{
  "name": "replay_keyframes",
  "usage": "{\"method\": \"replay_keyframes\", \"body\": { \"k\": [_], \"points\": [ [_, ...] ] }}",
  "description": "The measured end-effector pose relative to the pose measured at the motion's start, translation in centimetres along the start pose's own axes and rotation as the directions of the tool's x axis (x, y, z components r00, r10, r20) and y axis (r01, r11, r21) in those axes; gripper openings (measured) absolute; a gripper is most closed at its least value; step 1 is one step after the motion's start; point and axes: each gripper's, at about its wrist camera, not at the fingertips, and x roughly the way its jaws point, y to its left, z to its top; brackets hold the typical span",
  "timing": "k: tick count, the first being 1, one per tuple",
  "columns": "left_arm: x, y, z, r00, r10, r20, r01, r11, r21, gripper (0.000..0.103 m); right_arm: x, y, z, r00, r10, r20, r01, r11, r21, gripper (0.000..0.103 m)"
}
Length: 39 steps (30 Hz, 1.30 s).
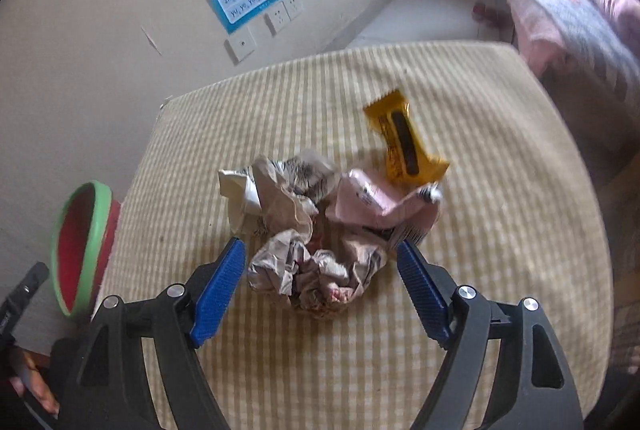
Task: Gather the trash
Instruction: 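Grasp the crumpled brown paper with the right tool while the left tool grasps the white paper, then carry the brown paper over the bucket with the right tool while the left tool carries the white paper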
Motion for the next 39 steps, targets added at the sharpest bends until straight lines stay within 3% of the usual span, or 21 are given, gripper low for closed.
{"method": "replay_keyframes", "body": {
  "k": [1,3,5,10,13,17,21,24,25,27,29,34,39],
  "points": [
    [0.1,-0.9,-0.1,1.000,-0.009,-0.006,0.009,1.000,0.016,0.072,0.7,-0.7,-0.2,0.999,0.030,-0.027,-0.029,0.999,0.036,0.072],
    [0.3,-3.2,-0.1,0.999,-0.036,-0.017,0.037,0.998,0.047,0.072,2.0,-2.3,-0.7,0.991,0.108,-0.077,-0.097,0.987,0.127,0.057],
    [0.7,-5.5,0.2,0.998,-0.057,-0.021,0.058,0.995,0.081,0.072,1.3,-2.7,-1.4,0.984,0.174,-0.050,-0.163,0.973,0.163,0.044],
    [2.0,-10.3,1.0,0.992,-0.121,-0.036,0.124,0.984,0.127,0.073,-3.5,-2.0,-3.0,0.981,0.191,0.026,-0.192,0.980,0.056,0.043],
    [4.3,-14.0,1.8,0.981,-0.182,-0.066,0.190,0.966,0.176,0.080,-5.5,-2.6,-4.7,0.985,0.162,0.058,-0.163,0.986,0.017,0.043],
    [8.0,-18.0,2.6,0.964,-0.229,-0.133,0.256,0.936,0.241,0.080,-6.2,-3.7,-6.0,0.990,0.106,0.097,-0.107,0.994,0.009,0.043],
    [11.7,-20.0,3.0,0.942,-0.242,-0.231,0.288,0.938,0.192,0.080,-6.0,-4.5,-6.0,0.988,0.108,0.107,-0.112,0.993,0.036,0.044],
    [14.0,-20.6,2.0,0.934,-0.179,-0.310,0.246,0.950,0.191,0.077,-5.8,-4.6,-6.0,0.987,0.118,0.108,-0.123,0.992,0.038,0.044],
    [14.0,-20.4,1.9,0.929,-0.207,-0.308,0.265,0.951,0.161,0.077,-6.0,-4.9,-6.3,0.987,0.121,0.106,-0.125,0.991,0.040,0.044],
    [13.8,-20.3,1.9,0.924,-0.217,-0.316,0.272,0.952,0.142,0.068,-5.7,-5.1,-6.2,0.987,0.123,0.100,-0.128,0.991,0.046,0.044],
    [13.4,-20.2,1.9,0.921,-0.222,-0.319,0.279,0.949,0.145,0.043,-5.2,-5.2,-6.0,0.988,0.123,0.091,-0.128,0.990,0.051,0.044],
    [12.0,-19.5,0.6,0.921,-0.225,-0.318,0.289,0.943,0.168,0.031,-5.1,-5.4,-6.0,0.989,0.121,0.089,-0.127,0.990,0.058,0.044],
    [8.1,-18.1,-0.6,0.950,-0.212,-0.231,0.263,0.940,0.218,0.031,-5.1,-5.1,-6.0,0.989,0.115,0.094,-0.119,0.992,0.042,0.044]
  ]
}}
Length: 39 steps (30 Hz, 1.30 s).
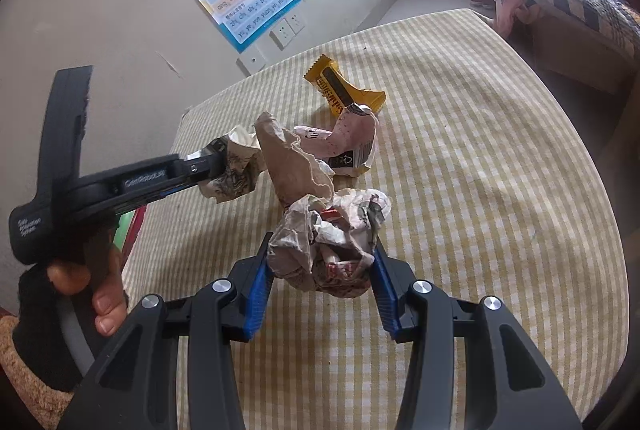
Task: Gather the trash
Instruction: 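Carry the brown paper over the bucket with the right tool while the left tool carries the white paper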
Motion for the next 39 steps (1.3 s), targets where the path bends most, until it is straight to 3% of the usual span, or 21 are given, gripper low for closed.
{"method": "replay_keyframes", "body": {
  "k": [6,10,18,39],
  "points": [
    [-4.3,1.6,-2.5,0.995,0.063,0.076,-0.060,0.998,-0.036,0.031,-0.3,1.2,-0.2,1.000,-0.010,0.008,0.010,0.999,-0.044,0.044],
    [-6.2,3.1,-4.3,0.990,0.110,0.087,-0.103,0.991,-0.089,0.031,-0.5,2.1,-0.3,1.000,-0.011,0.008,0.012,0.996,-0.083,0.044],
    [-9.6,4.9,-5.0,0.969,0.197,0.152,-0.183,0.978,-0.097,0.031,-1.2,5.3,-0.7,1.000,0.005,0.007,-0.004,0.984,-0.180,0.044],
    [-12.5,9.2,-5.9,0.950,0.232,0.207,-0.192,0.961,-0.196,0.031,-1.9,13.3,0.6,0.996,0.090,-0.006,-0.088,0.948,-0.305,0.045]
  ]
}}
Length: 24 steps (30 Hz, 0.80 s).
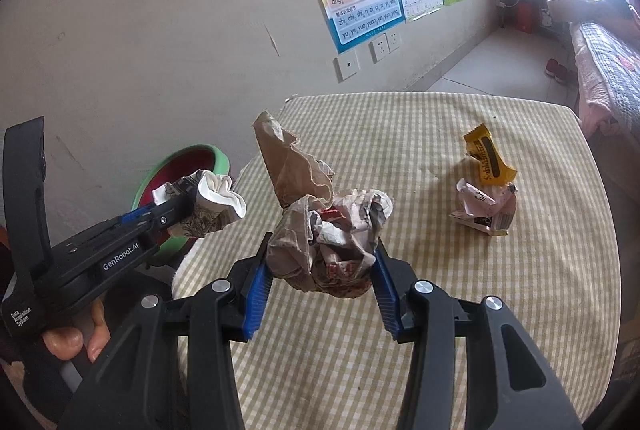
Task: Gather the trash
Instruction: 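Carry the brown paper over the bucket with the right tool while the left tool carries the white paper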
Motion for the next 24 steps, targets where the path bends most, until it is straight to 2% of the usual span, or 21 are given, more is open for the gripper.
{"method": "replay_keyframes", "body": {
  "k": [11,24],
  "points": [
    [-1.4,5.0,0.9,0.994,0.101,0.052,-0.098,0.994,-0.056,0.032,1.4,3.9,2.9,0.998,0.057,0.001,-0.057,0.997,-0.052,0.045],
    [-1.7,9.9,0.4,0.984,0.171,0.048,-0.163,0.976,-0.146,0.032,4.3,9.5,3.8,0.991,0.125,-0.052,-0.131,0.982,-0.134,0.046]
  ]
}}
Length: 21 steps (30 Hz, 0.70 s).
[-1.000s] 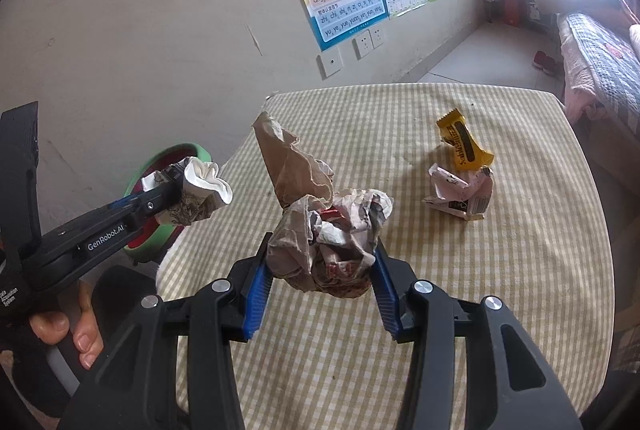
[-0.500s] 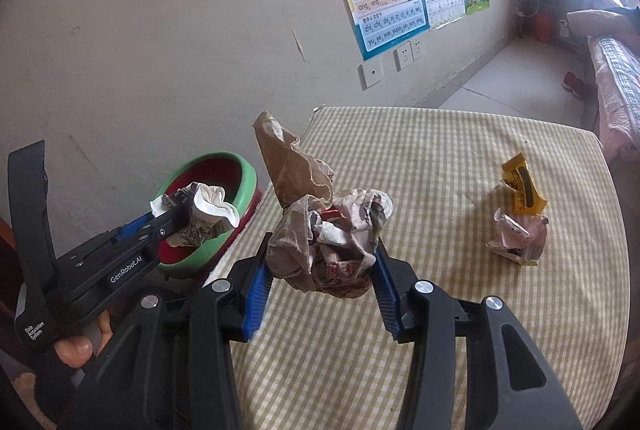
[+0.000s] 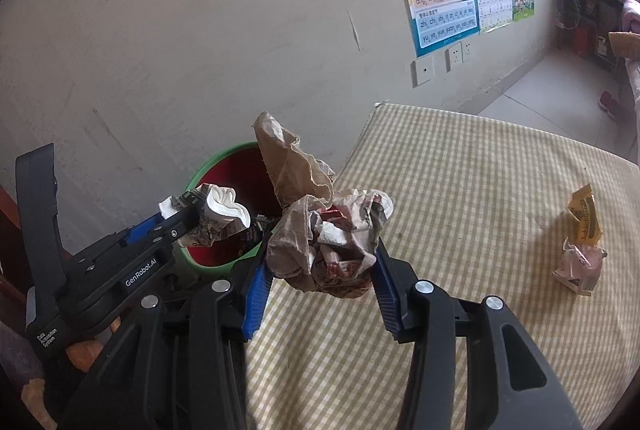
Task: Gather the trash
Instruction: 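Carry the brown paper over the bucket with the right tool while the left tool carries the white paper, then open both tools over the bucket to drop both crumpled papers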
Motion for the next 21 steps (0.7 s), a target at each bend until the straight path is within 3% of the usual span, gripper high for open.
{"method": "replay_keyframes", "body": {
  "k": [21],
  "points": [
    [2.9,5.6,1.7,0.996,0.089,-0.002,-0.089,0.994,-0.067,0.033,6.1,5.3,3.3,0.997,0.049,-0.067,-0.054,0.996,-0.077,0.046]
  ]
}}
